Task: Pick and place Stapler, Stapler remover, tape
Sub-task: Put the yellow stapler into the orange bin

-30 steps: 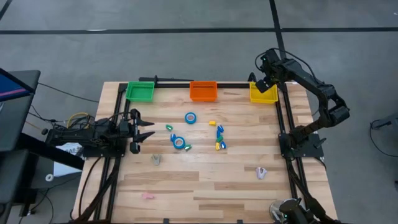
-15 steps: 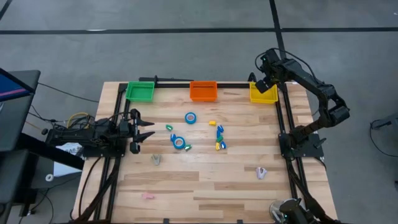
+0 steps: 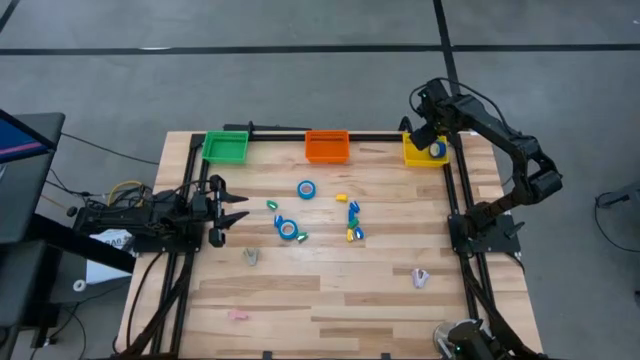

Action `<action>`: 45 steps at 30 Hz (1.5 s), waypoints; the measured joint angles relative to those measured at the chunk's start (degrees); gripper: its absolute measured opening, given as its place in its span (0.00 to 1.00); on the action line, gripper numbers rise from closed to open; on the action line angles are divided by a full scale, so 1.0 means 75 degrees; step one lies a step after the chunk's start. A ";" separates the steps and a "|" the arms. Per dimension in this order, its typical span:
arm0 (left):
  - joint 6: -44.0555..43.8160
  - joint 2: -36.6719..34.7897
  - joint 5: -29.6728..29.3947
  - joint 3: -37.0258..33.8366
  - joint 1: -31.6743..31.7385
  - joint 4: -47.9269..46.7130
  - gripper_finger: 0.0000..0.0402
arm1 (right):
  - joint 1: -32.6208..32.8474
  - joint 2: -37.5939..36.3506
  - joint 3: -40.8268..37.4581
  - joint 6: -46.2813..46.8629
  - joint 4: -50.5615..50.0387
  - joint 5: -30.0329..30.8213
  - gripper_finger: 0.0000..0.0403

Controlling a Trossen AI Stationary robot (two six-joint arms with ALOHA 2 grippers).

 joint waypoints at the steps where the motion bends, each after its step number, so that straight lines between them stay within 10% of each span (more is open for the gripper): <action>1: 0.0000 0.0003 0.0000 0.0000 -0.0001 0.0000 0.42 | 0.0000 0.0000 0.0000 0.0000 -0.0001 0.0000 0.34; 18: 0.0000 0.0001 0.0001 0.0000 -0.0001 0.0001 0.42 | 0.0629 -0.0283 0.0937 -0.0181 -0.0348 -0.0027 0.36; 45: 0.0000 0.0000 0.0000 0.0000 0.0002 0.0003 0.42 | 0.4450 -0.0294 0.1282 0.0085 -0.0014 -0.1423 0.36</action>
